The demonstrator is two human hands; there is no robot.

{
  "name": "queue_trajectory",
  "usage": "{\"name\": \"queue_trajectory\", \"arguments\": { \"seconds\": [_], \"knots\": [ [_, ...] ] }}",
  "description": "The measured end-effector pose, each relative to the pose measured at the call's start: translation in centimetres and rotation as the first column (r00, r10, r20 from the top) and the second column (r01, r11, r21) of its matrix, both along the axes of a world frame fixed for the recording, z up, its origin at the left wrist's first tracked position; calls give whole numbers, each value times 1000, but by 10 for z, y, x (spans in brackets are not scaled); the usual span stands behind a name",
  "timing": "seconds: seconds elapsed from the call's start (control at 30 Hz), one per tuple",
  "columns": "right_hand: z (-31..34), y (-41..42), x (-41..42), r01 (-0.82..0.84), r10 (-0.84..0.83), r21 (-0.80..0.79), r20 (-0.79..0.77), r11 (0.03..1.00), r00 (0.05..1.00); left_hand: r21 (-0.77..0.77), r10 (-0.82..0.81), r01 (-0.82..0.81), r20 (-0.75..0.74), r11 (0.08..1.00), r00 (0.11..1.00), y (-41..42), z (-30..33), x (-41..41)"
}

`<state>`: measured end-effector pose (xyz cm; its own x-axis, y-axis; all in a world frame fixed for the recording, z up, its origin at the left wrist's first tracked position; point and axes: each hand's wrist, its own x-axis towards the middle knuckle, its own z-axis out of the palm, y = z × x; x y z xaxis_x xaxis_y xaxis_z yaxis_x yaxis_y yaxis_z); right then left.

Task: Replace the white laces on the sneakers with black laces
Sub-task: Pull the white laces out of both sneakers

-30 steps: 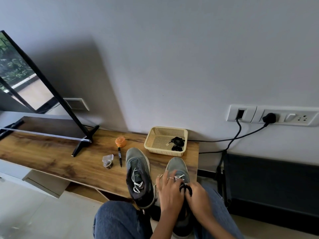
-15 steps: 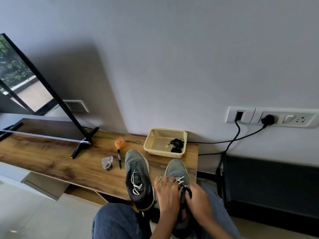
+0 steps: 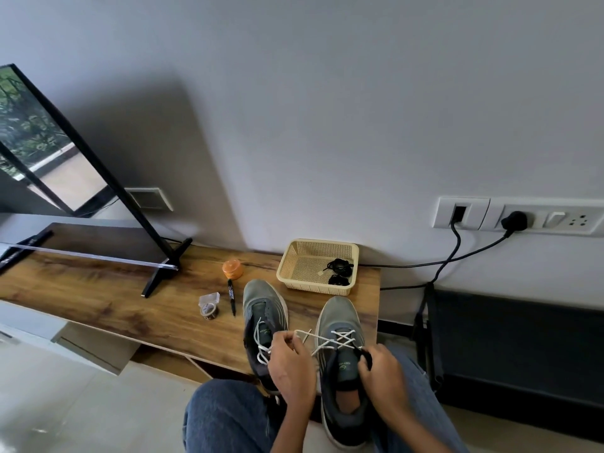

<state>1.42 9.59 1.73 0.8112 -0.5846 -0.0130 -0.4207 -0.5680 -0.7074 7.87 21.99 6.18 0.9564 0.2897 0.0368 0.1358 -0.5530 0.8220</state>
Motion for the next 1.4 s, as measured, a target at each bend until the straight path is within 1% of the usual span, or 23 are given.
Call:
{"name": "queue_trajectory", "arguments": {
  "seconds": [0.07, 0.1, 0.13, 0.2, 0.23, 0.27, 0.33, 0.37, 0.4, 0.5, 0.67, 0.8, 0.83, 0.9, 1.0, 1.07, 1.1, 1.2, 1.3, 1.4],
  "knots": [
    [0, 4, 2, -13, 12, -4, -12, 1000, 1000, -45, 24, -23, 21, 999, 999, -3, 4, -2],
    [0, 5, 3, -16, 16, -2, -20, 1000, 1000, -34, 20, -19, 35, 999, 999, -5, 5, -3],
    [-1, 5, 3, -17, 17, 6, -21, 1000, 1000, 21, -12, 10, 63, 1000, 998, -7, 4, -5],
    [-2, 3, 1, -21, 21, 16, -10, 1000, 1000, 206, -159, 138, 91, 969, 983, -11, -2, -6],
    [-2, 2, 1, -24, 24, 15, -3, 1000, 1000, 309, -256, 220, 81, 925, 963, -13, -6, -7],
    [-2, 1, 0, -27, 27, 14, 6, 1000, 1000, 400, -362, 307, 67, 863, 930, -16, -11, -8],
    [-1, 2, 0, -42, 42, 14, 18, 999, 999, 549, -536, 429, 43, 718, 843, -22, -24, -11],
    [-1, 3, 0, -55, 55, 9, 15, 998, 998, 600, -578, 451, 24, 661, 816, -24, -30, -12],
    [-1, 3, 0, -69, 69, 5, 11, 998, 998, 622, -592, 466, -4, 630, 806, -25, -34, -12],
    [-4, 2, -1, -86, 87, -8, 34, 996, 996, 600, -588, 502, -64, 623, 807, -27, -41, -14],
    [-5, 1, -1, -95, 96, -28, 29, 995, 995, 596, -615, 529, -73, 604, 785, -27, -36, -13],
    [-5, 2, -1, -101, 102, -23, 22, 995, 995, 651, -610, 451, 23, 610, 792, -27, -35, -10],
    [-4, 2, -1, -99, 99, -17, 24, 995, 995, 642, -610, 457, 20, 615, 792, -28, -34, -9],
    [-3, 1, -1, -83, 83, -13, 23, 996, 996, 663, -615, 467, -13, 585, 789, -30, -36, -5],
    [-3, 3, 0, -60, 60, -30, 4, 998, 998, 752, -614, 417, -21, 511, 789, -30, -38, -6],
    [-2, 5, 1, -52, 52, -43, -12, 998, 999, 751, -615, 441, -61, 491, 787, -30, -35, -11],
    [-3, 5, 2, -48, 47, -48, -21, 998, 999, 742, -608, 451, -74, 496, 790, -30, -34, -13],
    [-4, 7, 1, -41, 37, -65, -61, 997, 997, 758, -591, 418, -53, 501, 805, -29, -33, -18],
    [-5, 8, 0, -29, 25, -61, -58, 998, 998, 768, -583, 403, -47, 498, 811, -28, -39, -17],
    [-8, 7, 3, -32, 33, 16, -48, 999, 998, 759, -576, 395, -31, 518, 817, -27, -42, -16]
  ]
}}
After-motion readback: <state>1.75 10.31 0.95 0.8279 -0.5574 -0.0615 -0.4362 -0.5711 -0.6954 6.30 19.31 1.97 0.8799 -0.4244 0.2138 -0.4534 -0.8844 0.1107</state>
